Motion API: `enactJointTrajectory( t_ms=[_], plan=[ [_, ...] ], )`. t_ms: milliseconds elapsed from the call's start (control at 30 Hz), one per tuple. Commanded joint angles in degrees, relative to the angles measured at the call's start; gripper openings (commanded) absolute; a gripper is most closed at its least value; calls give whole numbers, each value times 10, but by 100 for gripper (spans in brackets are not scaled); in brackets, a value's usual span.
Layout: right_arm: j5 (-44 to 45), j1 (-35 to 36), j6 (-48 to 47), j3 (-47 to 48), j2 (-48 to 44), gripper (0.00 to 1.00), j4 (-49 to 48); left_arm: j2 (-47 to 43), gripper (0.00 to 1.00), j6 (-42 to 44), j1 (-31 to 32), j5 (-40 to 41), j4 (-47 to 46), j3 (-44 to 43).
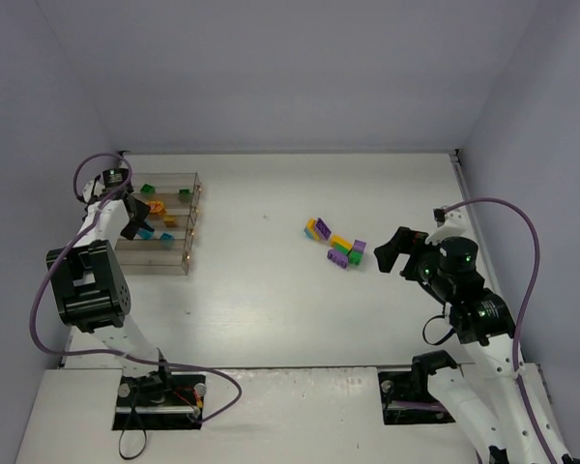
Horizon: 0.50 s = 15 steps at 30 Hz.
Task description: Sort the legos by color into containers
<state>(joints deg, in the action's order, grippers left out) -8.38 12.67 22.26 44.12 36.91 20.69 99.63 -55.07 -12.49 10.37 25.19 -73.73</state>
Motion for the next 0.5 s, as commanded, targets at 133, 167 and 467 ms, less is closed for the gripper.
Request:
enactJointTrajectory(
  t_ms=[133, 167, 467],
  plan=[
    [8, -4, -6, 4, 8, 100, -37, -53, 62, -14, -3, 11, -22, 1],
    [8, -4, -7, 4, 11, 100, -37, -59, 65, -7, -4, 8, -24, -1],
    [-17, -4, -14, 11, 40, 93, -54, -143, 69, 160, 76, -49, -56, -4]
  ],
)
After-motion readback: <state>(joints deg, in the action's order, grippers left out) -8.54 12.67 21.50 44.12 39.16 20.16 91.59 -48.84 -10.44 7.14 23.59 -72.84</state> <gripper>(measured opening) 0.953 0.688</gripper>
